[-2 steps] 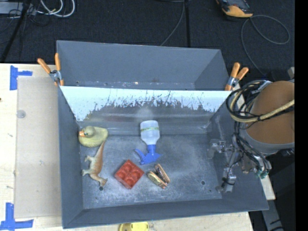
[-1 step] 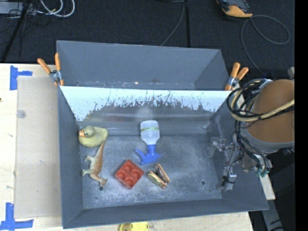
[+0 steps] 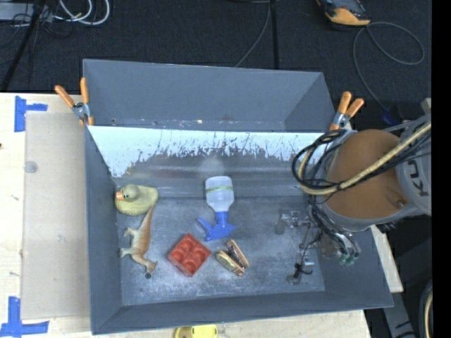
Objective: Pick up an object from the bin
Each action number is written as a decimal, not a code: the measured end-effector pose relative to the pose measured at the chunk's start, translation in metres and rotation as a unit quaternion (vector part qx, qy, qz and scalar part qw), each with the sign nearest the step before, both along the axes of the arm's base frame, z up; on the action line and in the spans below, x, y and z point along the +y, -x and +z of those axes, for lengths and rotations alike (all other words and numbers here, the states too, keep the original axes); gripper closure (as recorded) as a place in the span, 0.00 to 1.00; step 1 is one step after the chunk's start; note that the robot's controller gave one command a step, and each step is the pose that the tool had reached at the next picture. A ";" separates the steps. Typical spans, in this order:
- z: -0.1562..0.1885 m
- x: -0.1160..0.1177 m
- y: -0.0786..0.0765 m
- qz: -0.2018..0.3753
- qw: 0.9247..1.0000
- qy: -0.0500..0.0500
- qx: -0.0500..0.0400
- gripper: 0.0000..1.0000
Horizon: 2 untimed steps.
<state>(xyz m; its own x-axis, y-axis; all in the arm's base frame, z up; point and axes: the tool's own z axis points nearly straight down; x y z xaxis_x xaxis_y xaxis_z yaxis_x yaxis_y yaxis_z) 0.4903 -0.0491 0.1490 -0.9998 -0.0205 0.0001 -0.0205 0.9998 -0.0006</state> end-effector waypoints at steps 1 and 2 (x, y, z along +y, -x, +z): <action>-0.039 0.021 -0.017 0.069 0.998 -0.003 0.003 0.00; -0.056 0.031 -0.018 0.104 0.995 -0.001 0.003 0.00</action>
Offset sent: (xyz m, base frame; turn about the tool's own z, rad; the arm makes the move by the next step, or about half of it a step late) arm 0.0130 0.0694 -0.0790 0.0670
